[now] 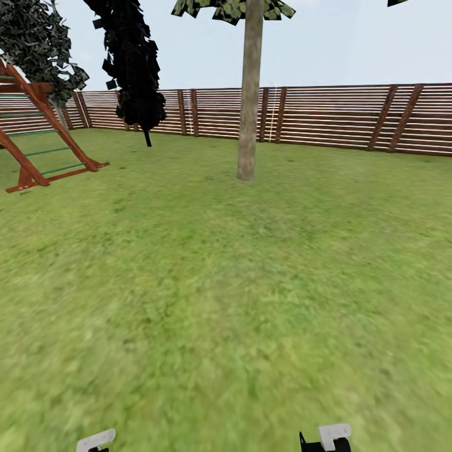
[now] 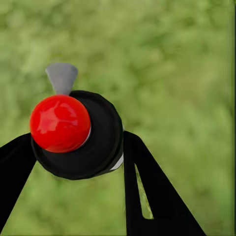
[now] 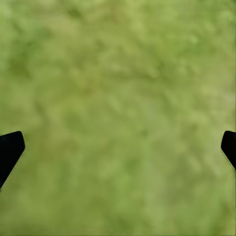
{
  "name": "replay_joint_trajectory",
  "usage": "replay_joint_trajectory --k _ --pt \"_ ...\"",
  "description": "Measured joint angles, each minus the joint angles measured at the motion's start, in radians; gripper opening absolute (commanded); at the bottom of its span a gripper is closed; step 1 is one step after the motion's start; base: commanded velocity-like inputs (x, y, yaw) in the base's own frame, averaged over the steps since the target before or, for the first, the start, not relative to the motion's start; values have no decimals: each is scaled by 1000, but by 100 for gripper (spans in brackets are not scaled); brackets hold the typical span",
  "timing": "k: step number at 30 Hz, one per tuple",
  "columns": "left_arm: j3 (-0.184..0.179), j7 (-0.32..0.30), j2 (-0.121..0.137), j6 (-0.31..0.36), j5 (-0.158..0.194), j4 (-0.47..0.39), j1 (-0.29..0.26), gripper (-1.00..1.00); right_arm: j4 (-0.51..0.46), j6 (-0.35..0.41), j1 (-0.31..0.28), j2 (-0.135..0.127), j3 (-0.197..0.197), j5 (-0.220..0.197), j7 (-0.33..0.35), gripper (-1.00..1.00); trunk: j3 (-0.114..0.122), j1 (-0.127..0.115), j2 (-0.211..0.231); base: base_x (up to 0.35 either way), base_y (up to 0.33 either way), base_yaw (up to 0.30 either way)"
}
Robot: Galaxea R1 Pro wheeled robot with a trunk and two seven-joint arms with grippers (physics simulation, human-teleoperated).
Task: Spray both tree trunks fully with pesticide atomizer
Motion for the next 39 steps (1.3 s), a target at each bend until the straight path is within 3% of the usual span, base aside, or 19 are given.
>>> replay_joint_trajectory --k 39 --pt "0 0 -1 0 0 0 0 -100 0 0 0 0 1 0 0 100 0 0 0 339 0 0"
